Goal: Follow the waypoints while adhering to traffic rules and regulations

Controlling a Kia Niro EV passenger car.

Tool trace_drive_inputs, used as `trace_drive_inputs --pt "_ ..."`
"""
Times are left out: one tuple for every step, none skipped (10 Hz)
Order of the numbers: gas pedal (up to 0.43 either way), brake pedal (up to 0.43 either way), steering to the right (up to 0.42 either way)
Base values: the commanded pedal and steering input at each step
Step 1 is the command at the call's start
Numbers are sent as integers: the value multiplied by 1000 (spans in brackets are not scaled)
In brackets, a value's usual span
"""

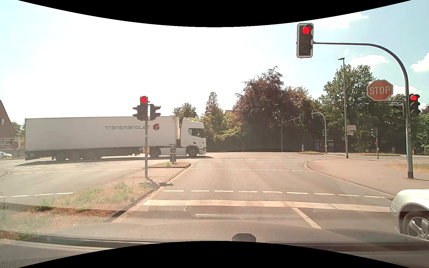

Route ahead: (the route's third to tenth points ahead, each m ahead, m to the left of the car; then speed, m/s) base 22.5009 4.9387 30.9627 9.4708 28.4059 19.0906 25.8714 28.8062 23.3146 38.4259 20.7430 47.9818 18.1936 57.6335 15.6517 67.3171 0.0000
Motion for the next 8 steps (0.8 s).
trace_drive_inputs --pt "0 274 0" --pt "0 274 0" --pt "0 274 0" --pt "0 274 0" --pt "0 274 0" --pt "0 274 0" --pt "0 274 0" --pt "0 274 0"
